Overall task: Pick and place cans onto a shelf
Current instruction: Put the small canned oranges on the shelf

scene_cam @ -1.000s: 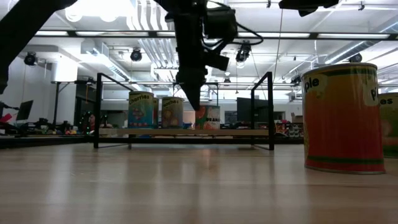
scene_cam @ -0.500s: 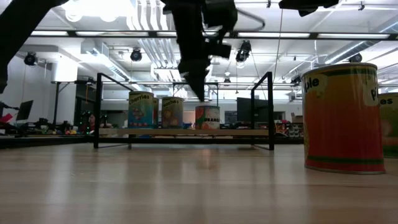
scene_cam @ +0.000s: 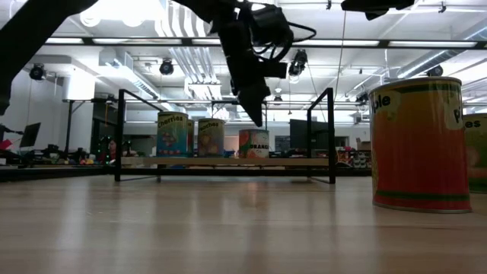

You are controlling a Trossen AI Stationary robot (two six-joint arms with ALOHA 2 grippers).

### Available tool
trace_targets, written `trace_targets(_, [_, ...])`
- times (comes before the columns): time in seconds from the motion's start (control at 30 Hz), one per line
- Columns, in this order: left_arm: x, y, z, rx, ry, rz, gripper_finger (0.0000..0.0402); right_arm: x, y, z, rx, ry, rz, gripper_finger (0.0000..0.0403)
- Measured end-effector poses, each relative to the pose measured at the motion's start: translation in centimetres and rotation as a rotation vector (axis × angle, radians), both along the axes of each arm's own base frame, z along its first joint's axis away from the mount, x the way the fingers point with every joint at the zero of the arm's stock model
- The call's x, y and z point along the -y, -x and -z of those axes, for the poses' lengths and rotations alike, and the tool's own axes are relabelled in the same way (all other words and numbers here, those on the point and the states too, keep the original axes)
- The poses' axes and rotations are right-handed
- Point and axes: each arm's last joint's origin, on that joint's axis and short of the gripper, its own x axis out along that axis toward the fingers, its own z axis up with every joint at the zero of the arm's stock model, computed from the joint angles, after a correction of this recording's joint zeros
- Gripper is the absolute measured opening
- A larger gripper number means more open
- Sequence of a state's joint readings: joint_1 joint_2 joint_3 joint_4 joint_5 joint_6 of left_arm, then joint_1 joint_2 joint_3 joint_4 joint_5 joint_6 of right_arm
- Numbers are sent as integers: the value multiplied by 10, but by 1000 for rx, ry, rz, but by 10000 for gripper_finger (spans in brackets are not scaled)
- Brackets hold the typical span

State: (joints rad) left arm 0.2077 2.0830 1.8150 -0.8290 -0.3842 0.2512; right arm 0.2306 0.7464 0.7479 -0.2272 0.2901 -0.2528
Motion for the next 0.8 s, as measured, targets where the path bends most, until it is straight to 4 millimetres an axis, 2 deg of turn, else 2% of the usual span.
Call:
trace_targets(0.27, [1,1,3,-13,19,8,0,0,0,0,-1,3,-1,9])
trace_targets(0.5, [3,5,16,-45,50,0,0,0,0,0,-1,3,-1,9])
trace_targets(0.8, [13,5,19,-54,56,22,0,0,0,0,-1,5,-1,9])
